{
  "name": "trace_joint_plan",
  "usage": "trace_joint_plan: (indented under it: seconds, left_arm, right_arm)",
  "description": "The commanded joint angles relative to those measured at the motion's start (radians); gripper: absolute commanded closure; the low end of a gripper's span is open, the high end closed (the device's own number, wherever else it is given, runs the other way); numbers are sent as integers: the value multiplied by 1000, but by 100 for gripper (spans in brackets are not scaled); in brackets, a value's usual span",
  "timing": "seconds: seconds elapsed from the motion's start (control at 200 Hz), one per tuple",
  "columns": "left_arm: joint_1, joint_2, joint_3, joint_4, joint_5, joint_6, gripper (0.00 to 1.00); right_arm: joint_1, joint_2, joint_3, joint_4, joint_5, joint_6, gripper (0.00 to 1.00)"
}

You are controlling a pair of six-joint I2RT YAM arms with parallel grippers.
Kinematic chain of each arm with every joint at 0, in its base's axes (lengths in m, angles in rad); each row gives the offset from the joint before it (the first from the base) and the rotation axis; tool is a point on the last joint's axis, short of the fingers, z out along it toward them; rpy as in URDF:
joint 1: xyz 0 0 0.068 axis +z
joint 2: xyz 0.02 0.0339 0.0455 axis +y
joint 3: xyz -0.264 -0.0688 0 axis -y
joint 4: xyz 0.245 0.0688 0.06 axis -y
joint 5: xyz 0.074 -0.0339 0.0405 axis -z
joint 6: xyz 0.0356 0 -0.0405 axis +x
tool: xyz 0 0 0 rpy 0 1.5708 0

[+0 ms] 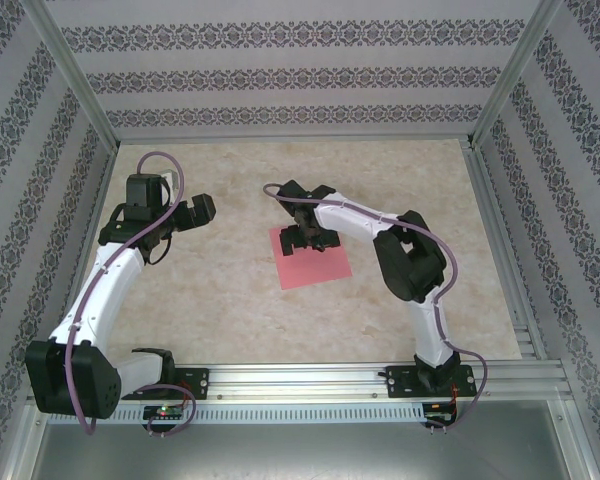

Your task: Fold a paper plane with a square sheet of paper (pick it up from the middle)

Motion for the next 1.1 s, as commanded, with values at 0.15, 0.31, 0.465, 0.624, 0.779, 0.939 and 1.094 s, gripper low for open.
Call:
trace_joint_plan:
  seconds: [0.15,0.31,0.465,0.624,0.779,0.939,1.094]
  left_arm:
    - [-10,23,4,7,14,0,0]
    - [-9,30,4,5,12,-1,0]
    - [-10,39,9,3,13,-1,0]
    - [-10,43,6,3,15,0,0]
    - [-9,44,6,3,11,-1,0]
    - [-8,47,7,-3,8,0,0]
    - [-10,49,8,-4,6,0,0]
  right_arm:
    - [-10,73,26,-17,-11,-21,2]
    - [-15,104,-8,7,-41,-16,2]
    - [-20,136,-32,23,-53,-14,4]
    - [-26,155,-40,24,-49,-17,8]
    - [-32,144,-41,22,-36,-15,12]
    - [-37,123,-43,24,-21,-10,18]
    - [-41,89,-38,15,-7,-10,20]
